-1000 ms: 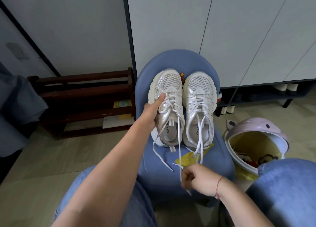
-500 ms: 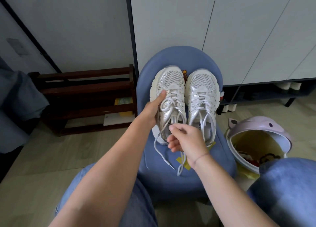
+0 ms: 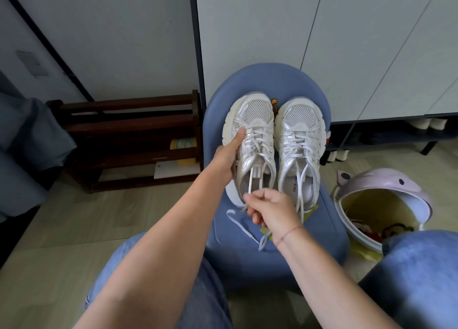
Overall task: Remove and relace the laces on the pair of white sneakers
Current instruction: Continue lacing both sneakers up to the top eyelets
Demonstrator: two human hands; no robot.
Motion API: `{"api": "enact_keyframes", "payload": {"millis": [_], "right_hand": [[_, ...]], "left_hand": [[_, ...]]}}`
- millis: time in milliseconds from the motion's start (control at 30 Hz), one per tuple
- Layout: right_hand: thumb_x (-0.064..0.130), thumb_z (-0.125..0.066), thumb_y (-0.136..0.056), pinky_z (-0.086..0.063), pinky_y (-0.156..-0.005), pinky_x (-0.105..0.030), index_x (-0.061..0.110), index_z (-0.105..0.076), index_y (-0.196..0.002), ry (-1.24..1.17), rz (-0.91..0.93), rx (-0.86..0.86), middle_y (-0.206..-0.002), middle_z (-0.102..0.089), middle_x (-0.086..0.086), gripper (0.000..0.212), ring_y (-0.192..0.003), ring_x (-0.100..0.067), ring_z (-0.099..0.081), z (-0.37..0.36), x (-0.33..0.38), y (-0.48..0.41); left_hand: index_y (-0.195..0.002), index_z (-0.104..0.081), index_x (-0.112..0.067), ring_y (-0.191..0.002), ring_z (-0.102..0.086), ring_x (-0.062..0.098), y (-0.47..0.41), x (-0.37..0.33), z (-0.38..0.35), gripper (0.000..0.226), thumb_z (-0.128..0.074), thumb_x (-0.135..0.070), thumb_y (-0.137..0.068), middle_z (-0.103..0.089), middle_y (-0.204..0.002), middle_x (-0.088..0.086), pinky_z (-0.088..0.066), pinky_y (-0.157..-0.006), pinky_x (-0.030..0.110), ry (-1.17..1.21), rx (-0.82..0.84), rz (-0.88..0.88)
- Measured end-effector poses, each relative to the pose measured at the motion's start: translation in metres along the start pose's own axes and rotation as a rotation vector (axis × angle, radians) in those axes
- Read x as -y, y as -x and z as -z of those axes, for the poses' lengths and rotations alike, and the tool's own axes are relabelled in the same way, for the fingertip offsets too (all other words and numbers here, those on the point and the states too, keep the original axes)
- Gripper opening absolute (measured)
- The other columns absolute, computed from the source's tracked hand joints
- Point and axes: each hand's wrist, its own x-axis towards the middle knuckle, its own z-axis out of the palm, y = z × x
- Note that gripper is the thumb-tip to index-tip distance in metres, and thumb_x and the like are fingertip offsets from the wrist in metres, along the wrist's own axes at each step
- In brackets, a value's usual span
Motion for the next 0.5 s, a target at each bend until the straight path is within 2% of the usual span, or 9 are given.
{"api": "enact_keyframes", "payload": {"millis": [67,200,367,433,500], "right_hand": [[0.006,-0.063,-0.088,-0.033,-0.037,-0.016,0.006,-0.06,-0.07,0.103,-0.042,0.094,-0.046,-0.054,0.0,0.018,-0.034,-0.008,-0.042,0.008,-0.011,0.015],[0.003,-0.063,-0.088,-0.032,-0.037,-0.016,0.007,-0.055,-0.067,0.252,-0.101,0.195,-0.044,-0.054,0.001,0.023,-0.031,-0.009,-0.041,0.023,-0.044,0.043],[0.012,-0.066,-0.086,-0.043,-0.047,-0.021,0.008,-0.059,-0.071,0.38,-0.015,0.072,-0.05,-0.059,0.002,0.017,-0.041,-0.011,-0.051,0.039,-0.059,0.043],[0.018,-0.068,-0.085,-0.043,-0.053,-0.01,0.015,-0.06,-0.072,0.444,0.064,-0.03,-0.068,-0.064,0.003,0.016,-0.056,-0.006,-0.059,0.038,-0.058,0.041],[0.018,-0.069,-0.084,-0.038,-0.062,-0.001,0.017,-0.057,-0.069,0.495,0.172,-0.128,-0.1,-0.06,0.001,0.02,-0.075,0.007,-0.059,0.035,-0.058,0.041]], "left_hand": [[-0.13,-0.06,-0.009,-0.099,-0.072,0.026,0.004,-0.001,-0.001,0.091,-0.085,-0.062,-0.06,-0.074,-0.11,0.008,-0.055,-0.094,0.046,0.01,0.018,-0.011],[-0.129,-0.06,-0.007,-0.098,-0.073,0.027,0.007,-0.002,-0.001,0.078,-0.081,-0.055,-0.071,-0.075,-0.109,0.01,-0.055,-0.095,0.047,0.025,0.017,-0.023],[-0.123,-0.066,-0.008,-0.098,-0.073,0.027,0.009,-0.002,-0.002,0.066,-0.077,-0.055,-0.077,-0.075,-0.106,0.009,-0.055,-0.095,0.046,0.007,0.015,-0.017],[-0.123,-0.066,-0.008,-0.099,-0.073,0.027,0.011,-0.003,-0.002,0.066,-0.077,-0.054,-0.077,-0.075,-0.107,0.009,-0.055,-0.095,0.046,0.006,0.019,-0.019],[-0.12,-0.068,-0.009,-0.1,-0.072,0.027,0.013,-0.004,-0.002,0.062,-0.076,-0.054,-0.078,-0.075,-0.108,0.009,-0.054,-0.096,0.046,-0.003,0.026,-0.017]]}}
